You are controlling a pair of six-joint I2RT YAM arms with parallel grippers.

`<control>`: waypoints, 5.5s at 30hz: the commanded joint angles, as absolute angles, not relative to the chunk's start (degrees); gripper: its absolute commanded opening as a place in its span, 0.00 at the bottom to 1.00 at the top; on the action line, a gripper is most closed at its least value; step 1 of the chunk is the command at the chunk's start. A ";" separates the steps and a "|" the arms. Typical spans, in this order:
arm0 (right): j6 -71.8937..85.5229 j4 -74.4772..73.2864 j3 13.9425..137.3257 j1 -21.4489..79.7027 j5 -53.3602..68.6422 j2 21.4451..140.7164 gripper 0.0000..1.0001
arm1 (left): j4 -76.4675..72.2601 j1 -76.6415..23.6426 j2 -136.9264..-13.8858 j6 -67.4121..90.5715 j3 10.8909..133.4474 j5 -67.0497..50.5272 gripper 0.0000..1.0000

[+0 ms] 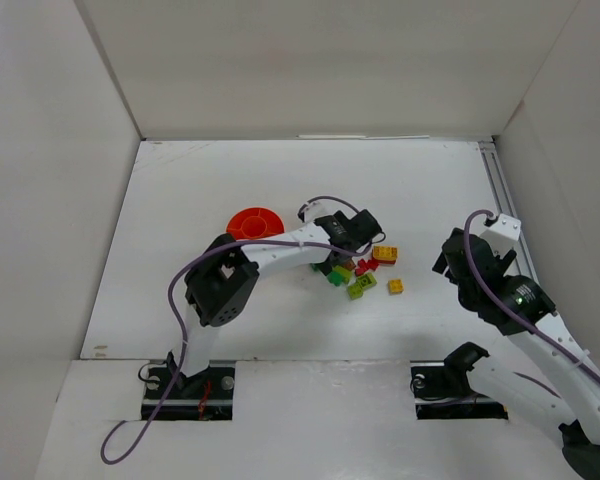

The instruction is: Sort the legos into containers by color

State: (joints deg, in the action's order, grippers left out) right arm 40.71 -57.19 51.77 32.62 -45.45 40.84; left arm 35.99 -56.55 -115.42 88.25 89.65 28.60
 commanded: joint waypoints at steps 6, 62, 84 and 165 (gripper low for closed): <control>39.99 -56.60 52.12 32.34 -46.41 40.78 0.78 | 36.39 -57.30 -115.84 88.77 92.72 32.43 0.74; 39.46 -56.60 52.12 32.34 -46.93 40.26 0.78 | 38.94 -58.54 -121.11 86.75 96.33 36.04 0.37; 39.99 -56.60 52.12 32.34 -49.12 38.06 0.78 | 41.31 -59.68 -106.45 68.31 95.63 52.20 0.22; 21.46 -42.12 51.16 31.82 -37.11 42.28 0.87 | 49.17 -60.03 -87.99 68.71 80.59 64.36 1.00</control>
